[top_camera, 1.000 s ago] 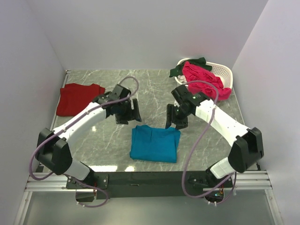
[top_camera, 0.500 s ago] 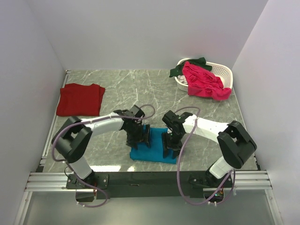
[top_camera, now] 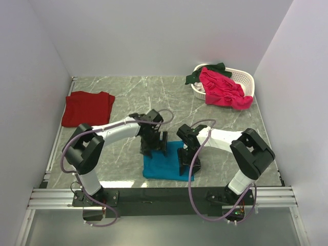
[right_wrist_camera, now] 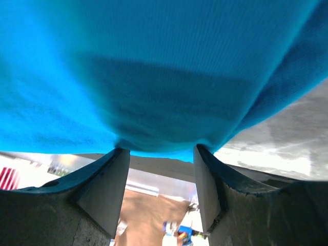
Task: Fold and stack the t-shirts
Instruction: Fold the tshirt
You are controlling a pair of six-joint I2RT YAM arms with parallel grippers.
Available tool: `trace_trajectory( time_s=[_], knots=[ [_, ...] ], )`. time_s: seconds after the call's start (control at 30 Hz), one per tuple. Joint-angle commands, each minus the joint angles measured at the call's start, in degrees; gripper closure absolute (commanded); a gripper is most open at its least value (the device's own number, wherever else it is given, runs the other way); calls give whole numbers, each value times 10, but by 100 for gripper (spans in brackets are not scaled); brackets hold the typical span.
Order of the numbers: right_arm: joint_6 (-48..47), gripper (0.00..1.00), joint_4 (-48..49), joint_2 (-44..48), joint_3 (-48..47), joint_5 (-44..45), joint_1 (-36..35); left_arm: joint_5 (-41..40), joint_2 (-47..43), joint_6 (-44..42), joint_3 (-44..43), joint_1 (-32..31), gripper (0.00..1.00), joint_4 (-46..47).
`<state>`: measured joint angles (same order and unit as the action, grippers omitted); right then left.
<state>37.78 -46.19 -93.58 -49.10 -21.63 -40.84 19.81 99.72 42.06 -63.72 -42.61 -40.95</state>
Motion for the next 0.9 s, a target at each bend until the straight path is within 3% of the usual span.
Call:
trace_trajectory(
  time_s=[0.0,0.27,0.43,0.63,0.87],
  knots=[
    [-17,40,-26,22,-41,61,4,-74,-11,-18,-89,10,15,-29],
    [-41,39,-60,54,-129,97,66,-130,-37,-37,-96,93,16,-10],
    [-75,40,-61,1,-198,120,96,-145,-12,-55,-99,96,20,-5],
    [-91,42,-45,-68,-266,133,128,-151,14,-56,-113,96,32,-11],
    [-96,43,-34,-99,-263,142,145,-150,21,-55,-108,96,37,-17]
  ],
)
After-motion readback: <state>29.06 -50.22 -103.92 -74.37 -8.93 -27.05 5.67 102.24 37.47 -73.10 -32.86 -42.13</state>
